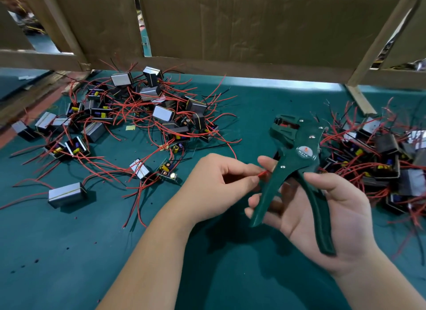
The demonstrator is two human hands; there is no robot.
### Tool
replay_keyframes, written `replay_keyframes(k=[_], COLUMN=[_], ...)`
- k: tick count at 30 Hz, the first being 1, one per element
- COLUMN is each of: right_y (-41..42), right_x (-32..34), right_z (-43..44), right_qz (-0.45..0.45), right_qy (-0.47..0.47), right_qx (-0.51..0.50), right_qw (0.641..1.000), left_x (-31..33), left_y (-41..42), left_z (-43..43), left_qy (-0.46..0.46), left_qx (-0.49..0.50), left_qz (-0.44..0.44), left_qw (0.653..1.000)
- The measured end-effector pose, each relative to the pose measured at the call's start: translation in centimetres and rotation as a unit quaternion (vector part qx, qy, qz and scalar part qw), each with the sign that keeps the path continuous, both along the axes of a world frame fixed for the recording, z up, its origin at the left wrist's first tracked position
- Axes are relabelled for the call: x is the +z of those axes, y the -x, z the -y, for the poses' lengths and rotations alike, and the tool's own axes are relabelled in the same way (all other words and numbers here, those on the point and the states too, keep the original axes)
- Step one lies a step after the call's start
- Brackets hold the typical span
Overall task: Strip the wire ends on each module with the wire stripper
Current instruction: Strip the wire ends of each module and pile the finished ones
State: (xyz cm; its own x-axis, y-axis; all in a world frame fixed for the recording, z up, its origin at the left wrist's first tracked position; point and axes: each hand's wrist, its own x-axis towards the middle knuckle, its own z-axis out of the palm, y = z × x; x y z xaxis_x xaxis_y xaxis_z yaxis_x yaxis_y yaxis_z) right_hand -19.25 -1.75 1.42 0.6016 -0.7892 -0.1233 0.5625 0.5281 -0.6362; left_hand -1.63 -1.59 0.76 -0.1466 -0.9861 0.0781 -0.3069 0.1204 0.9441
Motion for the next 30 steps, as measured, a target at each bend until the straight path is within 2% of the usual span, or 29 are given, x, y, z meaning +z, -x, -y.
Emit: replay_keyframes(k=[2,4,6,7,8,10,12,14,16,20,24,27,30], right_y=[-0.1,-0.1,0.0,0.2,0.4,0.9,1.3,1.4,1.4,1.2,1.1,1.0,0.9], right_x=[-0.1,-0.3,-0.2,-0.1,0.0,0.1,0.0,-0.2,0.1,0.5,0.4,0.4,0.4], right_z=[-0.2,-0.3,-0.3,-0.2,0.1,0.7,1.0,1.1,1.0,0.8,0.7,0.6,0.5], right_qz=[-0.021,-0.056,-0.079,-0.087,-0.098,-0.143,-0.18,-0.181,-0.184,-0.186,-0.185,-0.182,-0.175], right_qy=[0.042,0.104,0.154,0.168,0.171,0.147,0.1,0.056,0.039,0.007,-0.002,0.007,0.03], right_qx=[-0.022,-0.089,-0.168,-0.203,-0.234,-0.279,-0.289,-0.28,-0.265,-0.222,-0.2,-0.192,-0.182], right_qw=[0.999,0.989,0.97,0.961,0.952,0.938,0.935,0.941,0.946,0.957,0.962,0.964,0.967], left_x=[0.1,0.1,-0.1,-0.2,-0.4,-0.5,-0.7,-0.9,-1.1,-1.1,-1.0,-0.3,0.1], left_y=[-0.1,-0.2,-0.6,-1.0,-1.6,-2.7,-3.9,-4.9,-5.2,-5.1,-5.2,-4.9,-4.5], left_z=[0.0,0.2,0.5,0.7,0.8,0.8,0.8,0.9,0.9,1.2,1.3,1.3,1.1], left_qy=[0.016,0.071,0.137,0.146,0.133,0.063,-0.026,-0.123,-0.182,-0.152,0.016,0.135,0.273], left_qx=[0.011,0.043,0.129,0.204,0.291,0.424,0.458,0.44,0.417,0.416,0.42,0.431,0.44], left_qz=[0.029,0.085,0.174,0.234,0.287,0.326,0.329,0.348,0.367,0.319,0.208,0.143,0.063], left_qw=[0.999,0.993,0.967,0.939,0.903,0.843,0.825,0.818,0.811,0.838,0.883,0.881,0.853])
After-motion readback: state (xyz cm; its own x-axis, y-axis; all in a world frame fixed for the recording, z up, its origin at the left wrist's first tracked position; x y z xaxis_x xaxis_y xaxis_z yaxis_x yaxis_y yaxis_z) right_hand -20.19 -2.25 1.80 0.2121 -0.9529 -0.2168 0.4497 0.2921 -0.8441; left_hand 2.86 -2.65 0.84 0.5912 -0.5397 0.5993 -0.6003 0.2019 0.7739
